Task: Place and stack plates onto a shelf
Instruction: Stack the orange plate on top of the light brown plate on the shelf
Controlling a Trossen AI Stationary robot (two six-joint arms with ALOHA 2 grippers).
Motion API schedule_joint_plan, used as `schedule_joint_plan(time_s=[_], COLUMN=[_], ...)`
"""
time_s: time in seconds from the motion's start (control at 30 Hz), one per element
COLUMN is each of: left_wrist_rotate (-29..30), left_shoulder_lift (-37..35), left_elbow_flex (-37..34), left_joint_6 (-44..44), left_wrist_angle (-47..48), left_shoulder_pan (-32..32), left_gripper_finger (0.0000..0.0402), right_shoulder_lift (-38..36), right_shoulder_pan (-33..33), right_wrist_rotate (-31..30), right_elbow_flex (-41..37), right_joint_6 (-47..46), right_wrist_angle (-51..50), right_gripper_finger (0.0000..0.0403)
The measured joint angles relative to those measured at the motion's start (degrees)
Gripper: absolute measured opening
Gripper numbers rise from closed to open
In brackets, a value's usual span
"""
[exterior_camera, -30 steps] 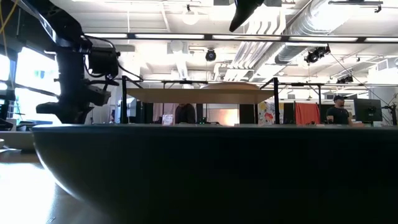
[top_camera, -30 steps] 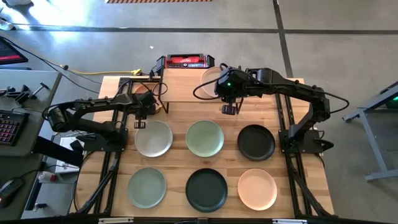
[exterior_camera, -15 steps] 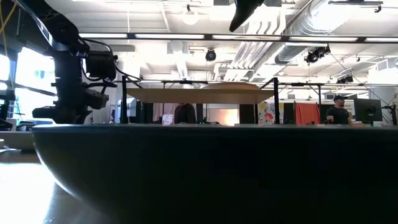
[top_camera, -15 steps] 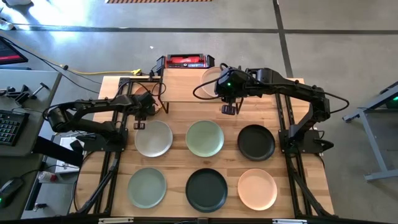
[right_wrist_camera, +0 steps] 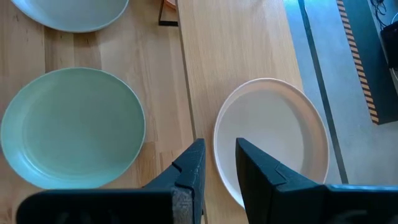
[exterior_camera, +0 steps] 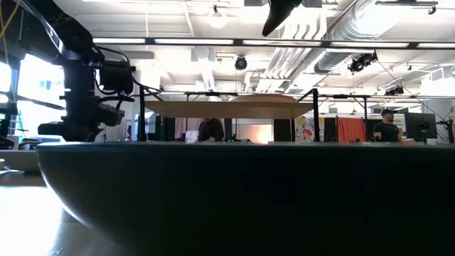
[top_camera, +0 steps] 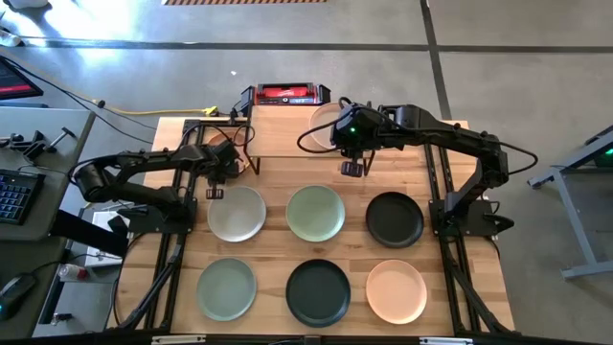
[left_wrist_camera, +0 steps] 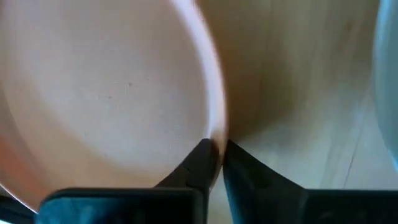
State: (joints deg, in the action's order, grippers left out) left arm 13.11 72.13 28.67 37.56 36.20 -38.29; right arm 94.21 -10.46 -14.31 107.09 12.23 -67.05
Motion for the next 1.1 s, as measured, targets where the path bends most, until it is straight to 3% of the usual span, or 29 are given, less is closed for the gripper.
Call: schedule_joint_plan(time_s=[0.47,1.1], left_wrist_rotate=[2.0,10.0], left_shoulder_lift=[0.0,0.0], left_elbow_flex=[1.6,14.6], left_joint_6=[-3.9,-8.1], left_wrist_angle=[2.0,18.3], left_shoulder_pan=[0.6,0.5], left_gripper_finger=[0.0003,0.0001], right_shoulder_lift=[0.0,0.0], right_shoulder_pan=[0.0,0.0], right_wrist_rotate=[0.0,0.0], right_elbow_flex=[0.0,0.0], right_joint_6=[0.2,0.7], right_wrist_angle=[0.0,0.0], right_gripper_finger=[0.0067,0.0067])
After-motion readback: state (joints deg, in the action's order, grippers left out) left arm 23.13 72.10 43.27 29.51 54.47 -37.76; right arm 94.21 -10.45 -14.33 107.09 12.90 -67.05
